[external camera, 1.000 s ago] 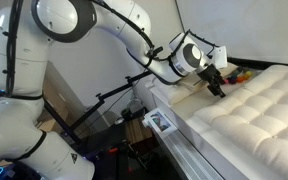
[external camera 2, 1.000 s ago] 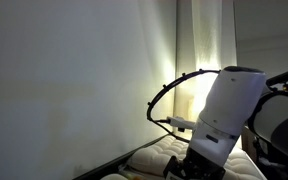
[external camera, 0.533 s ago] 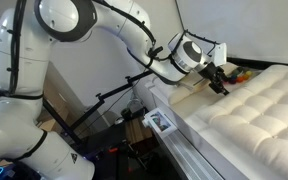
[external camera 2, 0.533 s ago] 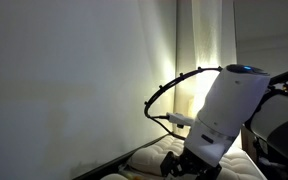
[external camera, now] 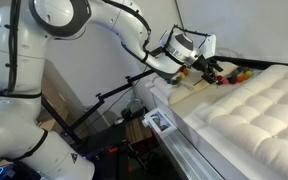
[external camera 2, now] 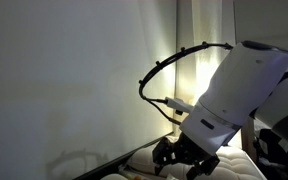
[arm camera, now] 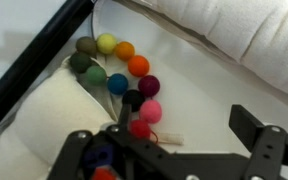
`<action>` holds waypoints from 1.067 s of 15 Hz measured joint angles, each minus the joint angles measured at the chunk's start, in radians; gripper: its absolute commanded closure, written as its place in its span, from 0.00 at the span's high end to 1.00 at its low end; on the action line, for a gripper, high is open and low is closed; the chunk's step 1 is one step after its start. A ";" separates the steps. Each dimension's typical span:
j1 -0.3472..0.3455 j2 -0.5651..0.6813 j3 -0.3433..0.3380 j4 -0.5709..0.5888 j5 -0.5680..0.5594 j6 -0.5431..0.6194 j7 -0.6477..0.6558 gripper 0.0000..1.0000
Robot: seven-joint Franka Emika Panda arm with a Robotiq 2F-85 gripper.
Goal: Put the colorful object in between the two cushions.
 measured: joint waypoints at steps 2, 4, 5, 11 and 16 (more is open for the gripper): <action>0.022 -0.012 -0.023 0.005 -0.044 0.018 0.056 1.00; 0.035 -0.016 -0.054 0.021 -0.100 0.055 0.124 1.00; 0.037 -0.016 -0.067 0.027 -0.121 0.071 0.145 1.00; 0.036 -0.012 -0.079 0.030 -0.127 0.077 0.149 1.00; 0.007 0.025 -0.089 0.031 -0.178 0.205 0.139 1.00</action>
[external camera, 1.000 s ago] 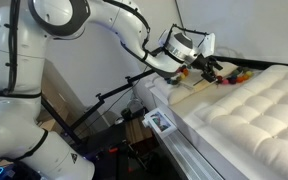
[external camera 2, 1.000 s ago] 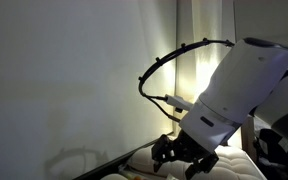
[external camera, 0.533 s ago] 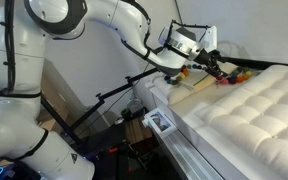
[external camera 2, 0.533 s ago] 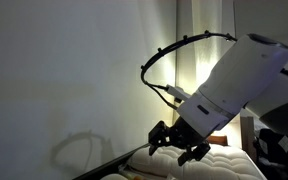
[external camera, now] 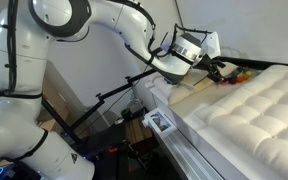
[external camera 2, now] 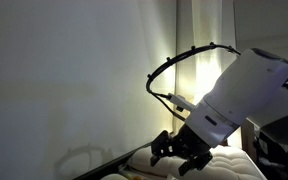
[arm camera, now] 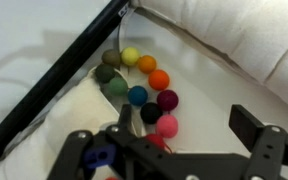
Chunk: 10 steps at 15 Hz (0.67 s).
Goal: Put the colorful object in between the two cushions.
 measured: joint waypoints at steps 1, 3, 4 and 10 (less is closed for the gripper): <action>-0.005 0.010 0.000 0.003 -0.021 0.043 -0.007 1.00; -0.007 0.030 -0.001 0.019 -0.062 0.100 -0.011 1.00; -0.004 0.040 -0.001 0.033 -0.084 0.114 -0.012 1.00; 0.036 0.096 -0.003 0.161 -0.205 0.124 -0.008 1.00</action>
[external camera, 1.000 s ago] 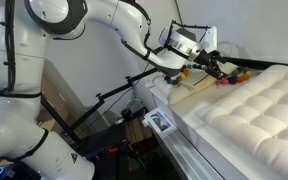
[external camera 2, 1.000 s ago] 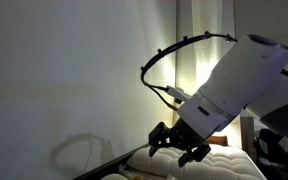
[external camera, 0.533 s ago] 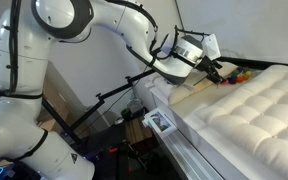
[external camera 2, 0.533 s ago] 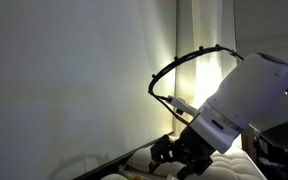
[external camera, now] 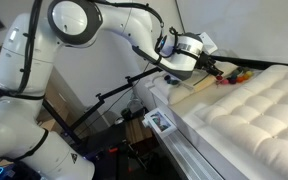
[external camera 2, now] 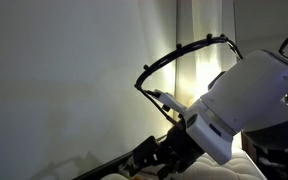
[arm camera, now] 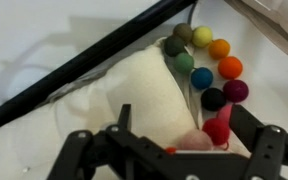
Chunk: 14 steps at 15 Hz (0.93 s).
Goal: Put the colorful object in between the two cushions.
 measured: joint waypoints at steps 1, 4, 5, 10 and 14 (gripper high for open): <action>0.005 0.011 0.000 0.028 -0.017 0.000 0.001 1.00; 0.007 0.052 0.000 0.104 -0.035 0.000 0.001 1.00; 0.003 0.066 0.000 0.121 -0.033 0.000 0.001 1.00; -0.080 0.125 0.048 0.164 -0.021 0.000 0.001 1.00; -0.153 0.160 0.077 0.170 0.032 0.017 -0.023 1.00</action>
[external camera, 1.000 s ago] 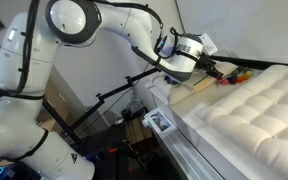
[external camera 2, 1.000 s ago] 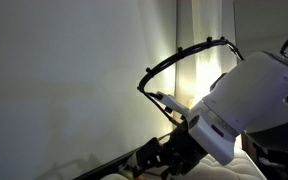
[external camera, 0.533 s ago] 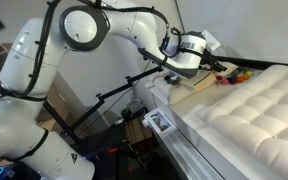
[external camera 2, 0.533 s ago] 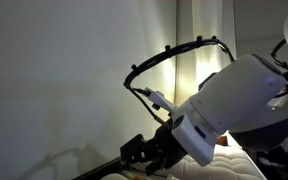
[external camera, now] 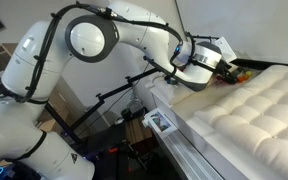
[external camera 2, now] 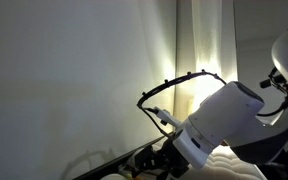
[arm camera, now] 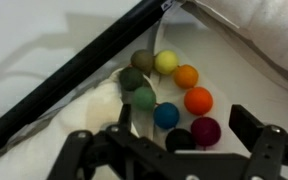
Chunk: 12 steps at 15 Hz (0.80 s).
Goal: Put the colorful object in between the two cushions.
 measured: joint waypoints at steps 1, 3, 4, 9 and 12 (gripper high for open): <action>-0.016 0.007 0.011 0.000 0.015 0.001 -0.016 1.00; -0.049 0.017 0.048 -0.004 0.044 0.014 -0.077 1.00; -0.067 0.022 0.072 -0.008 0.052 0.037 -0.119 1.00; -0.116 0.026 0.173 -0.026 0.053 0.064 -0.274 1.00; -0.118 0.025 0.199 -0.026 0.053 0.057 -0.338 1.00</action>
